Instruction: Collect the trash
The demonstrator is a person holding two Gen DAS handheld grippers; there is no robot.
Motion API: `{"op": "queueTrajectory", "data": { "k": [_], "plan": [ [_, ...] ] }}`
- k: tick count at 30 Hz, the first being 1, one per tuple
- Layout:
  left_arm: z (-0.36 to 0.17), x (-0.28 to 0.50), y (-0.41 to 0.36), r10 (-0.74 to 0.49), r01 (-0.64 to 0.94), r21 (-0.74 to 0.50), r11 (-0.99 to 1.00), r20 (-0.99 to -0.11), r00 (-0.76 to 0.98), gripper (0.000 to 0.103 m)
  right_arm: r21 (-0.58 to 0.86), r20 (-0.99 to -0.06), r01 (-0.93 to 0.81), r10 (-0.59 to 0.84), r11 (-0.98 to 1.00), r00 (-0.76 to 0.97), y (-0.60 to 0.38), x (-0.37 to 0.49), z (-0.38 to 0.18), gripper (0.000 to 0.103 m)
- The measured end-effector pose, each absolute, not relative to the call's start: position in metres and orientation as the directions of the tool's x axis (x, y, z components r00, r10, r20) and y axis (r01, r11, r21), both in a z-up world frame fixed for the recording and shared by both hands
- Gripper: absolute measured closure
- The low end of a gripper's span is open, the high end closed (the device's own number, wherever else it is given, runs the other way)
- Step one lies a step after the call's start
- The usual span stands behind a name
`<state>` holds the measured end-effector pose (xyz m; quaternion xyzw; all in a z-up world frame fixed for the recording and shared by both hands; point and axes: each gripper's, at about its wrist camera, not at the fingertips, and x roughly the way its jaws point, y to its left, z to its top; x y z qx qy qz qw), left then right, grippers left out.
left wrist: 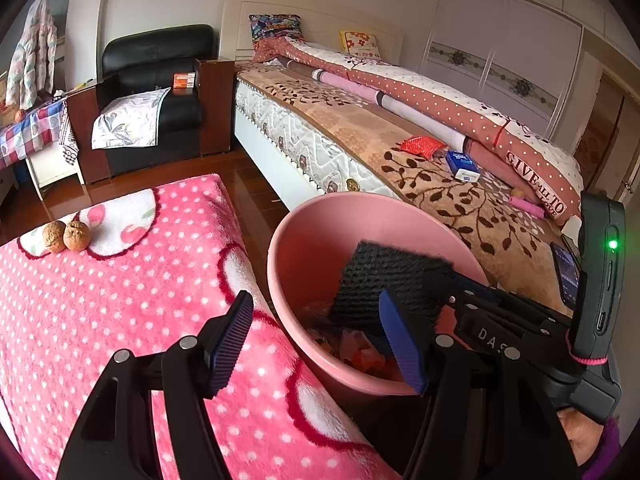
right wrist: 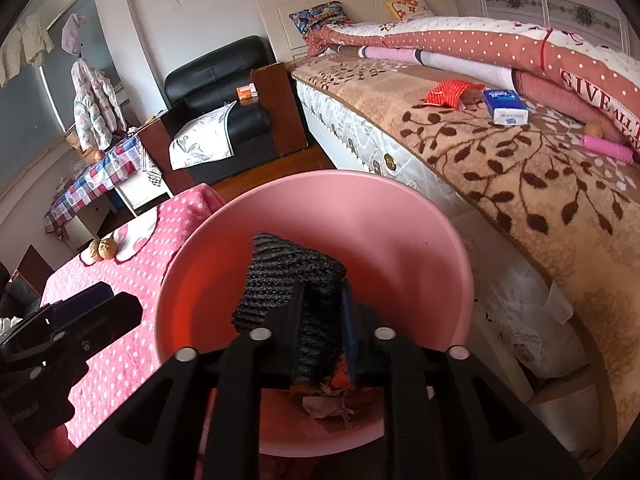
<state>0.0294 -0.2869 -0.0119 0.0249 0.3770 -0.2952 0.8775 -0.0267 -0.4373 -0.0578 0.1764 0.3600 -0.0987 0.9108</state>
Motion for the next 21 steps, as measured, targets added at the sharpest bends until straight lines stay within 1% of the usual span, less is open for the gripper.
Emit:
{"op": "queueTrajectory", "data": {
  "k": [1, 3, 9, 14, 16, 21],
  "plan": [
    [-0.012, 0.029, -0.287, -0.499, 0.537, -0.178, 0.824, -0.678, 0.540, 0.039, 0.257, -0.690, 0.306, -0.047, 0.917, 0.722, -0.438, -0.027, -0.058, 0.070],
    [-0.013, 0.029, -0.287, -0.498, 0.537, -0.178, 0.824, -0.680, 0.538, 0.039, 0.260, -0.691, 0.303, -0.043, 0.917, 0.722, -0.437, -0.027, -0.059, 0.068],
    [-0.015, 0.029, -0.286, -0.491, 0.530, -0.182, 0.828, -0.691, 0.530, 0.038, 0.271, -0.683, 0.288, -0.028, 0.918, 0.730, -0.436, -0.029, -0.057, 0.064],
    [-0.014, 0.029, -0.285, -0.482, 0.519, -0.179, 0.836, -0.694, 0.535, 0.038, 0.285, -0.666, 0.276, -0.017, 0.918, 0.746, -0.437, -0.032, -0.053, 0.062],
    [-0.014, 0.028, -0.285, -0.479, 0.517, -0.178, 0.837, -0.694, 0.537, 0.039, 0.293, -0.657, 0.273, -0.014, 0.916, 0.753, -0.439, -0.033, -0.050, 0.056],
    [-0.012, 0.027, -0.283, -0.474, 0.506, -0.181, 0.843, -0.695, 0.541, 0.038, 0.310, -0.629, 0.262, -0.010, 0.914, 0.778, -0.441, -0.037, -0.039, 0.052]
  ]
}}
